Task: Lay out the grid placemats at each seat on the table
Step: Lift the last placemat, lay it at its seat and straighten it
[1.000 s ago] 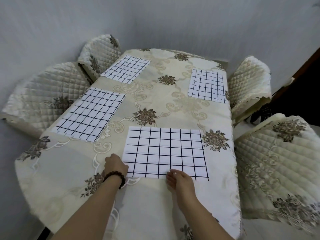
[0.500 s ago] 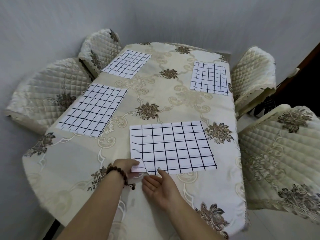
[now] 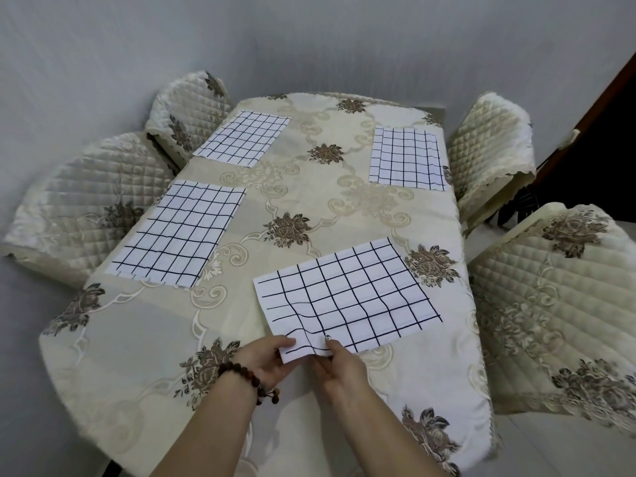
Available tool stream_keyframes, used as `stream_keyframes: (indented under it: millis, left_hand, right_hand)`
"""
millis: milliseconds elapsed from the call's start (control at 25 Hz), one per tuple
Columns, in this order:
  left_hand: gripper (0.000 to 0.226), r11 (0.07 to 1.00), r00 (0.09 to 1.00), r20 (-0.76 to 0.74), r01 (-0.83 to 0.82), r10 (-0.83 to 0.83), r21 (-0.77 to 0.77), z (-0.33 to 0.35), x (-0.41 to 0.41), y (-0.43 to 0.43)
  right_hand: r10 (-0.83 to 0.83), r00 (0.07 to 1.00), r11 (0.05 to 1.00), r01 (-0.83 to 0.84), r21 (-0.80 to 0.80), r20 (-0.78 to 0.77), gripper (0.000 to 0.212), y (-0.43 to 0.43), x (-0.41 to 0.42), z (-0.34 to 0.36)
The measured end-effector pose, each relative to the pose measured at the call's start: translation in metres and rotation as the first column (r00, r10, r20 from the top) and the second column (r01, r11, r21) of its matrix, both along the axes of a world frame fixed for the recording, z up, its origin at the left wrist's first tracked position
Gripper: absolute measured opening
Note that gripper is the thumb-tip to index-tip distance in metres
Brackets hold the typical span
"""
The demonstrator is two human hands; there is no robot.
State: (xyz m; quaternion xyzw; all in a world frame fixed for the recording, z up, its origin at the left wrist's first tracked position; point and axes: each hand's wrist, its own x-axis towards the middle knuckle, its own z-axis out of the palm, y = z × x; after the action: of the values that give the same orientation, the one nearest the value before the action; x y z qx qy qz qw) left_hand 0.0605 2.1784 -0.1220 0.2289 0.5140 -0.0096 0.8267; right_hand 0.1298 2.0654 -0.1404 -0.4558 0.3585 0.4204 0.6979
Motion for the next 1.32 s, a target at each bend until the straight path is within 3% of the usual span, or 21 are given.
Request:
stream_keyframes:
  millis: [120, 320, 520, 720, 920, 1000, 1120, 1320]
  left_hand:
    - [0.011, 0.998, 0.998, -0.05, 0.05, -0.048, 0.045, 0.002, 0.0, -0.004]
    - [0.028, 0.992, 0.997, -0.015, -0.069, 0.071, 0.106, -0.005, 0.025, 0.016]
    - [0.02, 0.957, 0.993, -0.117, 0.052, -0.018, 0.285, -0.005, 0.066, 0.024]
    - [0.018, 0.841, 0.933, -0.237, 0.349, -0.27, 0.413, -0.001, 0.115, 0.011]
    - [0.025, 0.63, 0.815, -0.354, 0.58, -0.459, 0.517, -0.027, 0.155, 0.014]
    - [0.025, 0.584, 0.775, -0.406, 0.632, -0.485, 0.509, -0.037, 0.165, 0.018]
    - [0.015, 0.616, 0.78, -0.408, 0.625, -0.474, 0.48, -0.019, 0.168, 0.01]
    - [0.012, 0.629, 0.771, -0.394, 0.636, -0.5, 0.447, -0.016, 0.17, 0.007]
  right_hand:
    - [0.04, 0.993, 0.988, -0.022, -0.152, 0.115, 0.02, -0.017, 0.023, -0.011]
    - [0.192, 0.949, 0.955, -0.122, -0.271, 0.251, 0.01, -0.064, 0.06, -0.003]
    - [0.393, 0.864, 0.879, -0.254, -0.403, 0.313, 0.015, -0.107, 0.103, -0.003]
    - [0.569, 0.746, 0.767, -0.331, -0.549, 0.345, 0.011, -0.134, 0.153, -0.003]
    - [0.748, 0.594, 0.603, -0.42, -0.678, 0.296, 0.009, -0.142, 0.2, -0.011]
    - [0.767, 0.567, 0.578, -0.409, -0.706, 0.299, 0.01, -0.14, 0.214, -0.008]
    - [0.757, 0.578, 0.576, -0.371, -0.729, 0.305, 0.019, -0.138, 0.23, -0.011]
    - [0.677, 0.62, 0.644, -0.237, -0.728, 0.396, 0.005, -0.14, 0.242, -0.024]
